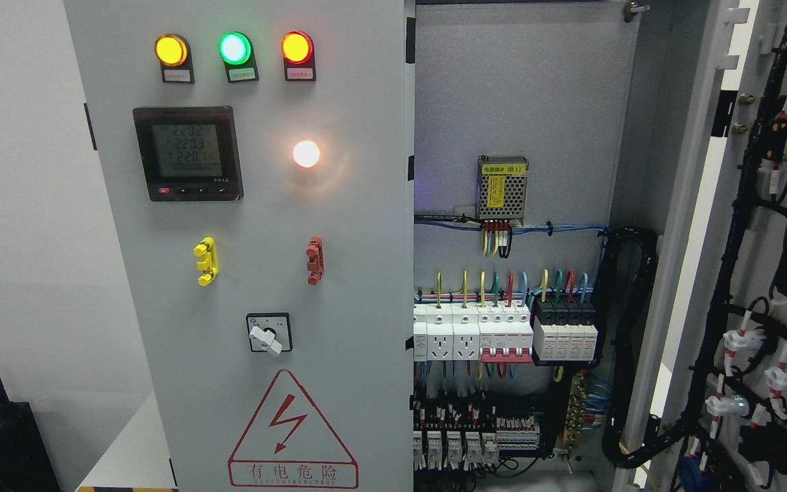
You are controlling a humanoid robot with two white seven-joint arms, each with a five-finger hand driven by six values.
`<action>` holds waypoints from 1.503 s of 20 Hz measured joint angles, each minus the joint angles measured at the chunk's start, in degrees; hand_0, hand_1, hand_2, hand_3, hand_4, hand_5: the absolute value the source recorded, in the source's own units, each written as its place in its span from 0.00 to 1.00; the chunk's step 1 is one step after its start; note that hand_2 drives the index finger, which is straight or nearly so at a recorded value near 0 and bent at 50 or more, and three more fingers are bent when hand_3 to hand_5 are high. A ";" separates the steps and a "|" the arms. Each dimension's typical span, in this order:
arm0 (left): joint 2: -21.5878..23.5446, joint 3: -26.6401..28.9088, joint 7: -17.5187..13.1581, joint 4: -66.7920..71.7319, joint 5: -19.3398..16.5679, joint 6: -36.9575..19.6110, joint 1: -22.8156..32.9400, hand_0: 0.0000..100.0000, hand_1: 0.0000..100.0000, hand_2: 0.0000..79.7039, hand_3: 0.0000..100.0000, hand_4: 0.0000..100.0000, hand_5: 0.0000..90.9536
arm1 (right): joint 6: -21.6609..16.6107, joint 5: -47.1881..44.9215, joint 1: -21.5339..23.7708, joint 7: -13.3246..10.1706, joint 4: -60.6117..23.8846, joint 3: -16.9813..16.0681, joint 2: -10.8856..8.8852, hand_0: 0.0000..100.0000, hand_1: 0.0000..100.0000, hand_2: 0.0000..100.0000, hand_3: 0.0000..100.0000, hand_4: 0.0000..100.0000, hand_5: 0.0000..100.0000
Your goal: Open door with both hands
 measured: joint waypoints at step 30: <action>0.01 0.02 0.00 0.00 0.00 0.15 0.00 0.00 0.00 0.00 0.00 0.03 0.00 | 11.21 -0.17 -25.95 -0.37 0.60 -8.22 14.59 0.00 0.00 0.00 0.00 0.00 0.00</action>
